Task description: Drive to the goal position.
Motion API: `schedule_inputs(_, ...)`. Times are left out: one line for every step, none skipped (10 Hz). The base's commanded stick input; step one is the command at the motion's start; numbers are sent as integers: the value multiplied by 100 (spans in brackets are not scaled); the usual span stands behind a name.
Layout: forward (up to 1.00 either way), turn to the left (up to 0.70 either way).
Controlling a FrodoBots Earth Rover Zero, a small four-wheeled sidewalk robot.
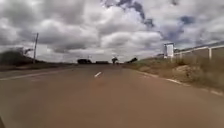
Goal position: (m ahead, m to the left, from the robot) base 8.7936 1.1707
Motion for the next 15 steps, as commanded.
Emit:
schedule_inputs(85, -8)
schedule_inputs(85, -24)
schedule_inputs(85, -33)
schedule_inputs(85, -34)
schedule_inputs(85, -31)
schedule_inputs(85, -3)
schedule_inputs(85, 0)
schedule_inputs(85, 0)
schedule_inputs(85, 0)
schedule_inputs(85, 0)
schedule_inputs(85, 0)
schedule_inputs(85, 0)
schedule_inputs(85, 0)
schedule_inputs(85, 0)
schedule_inputs(85, 0)
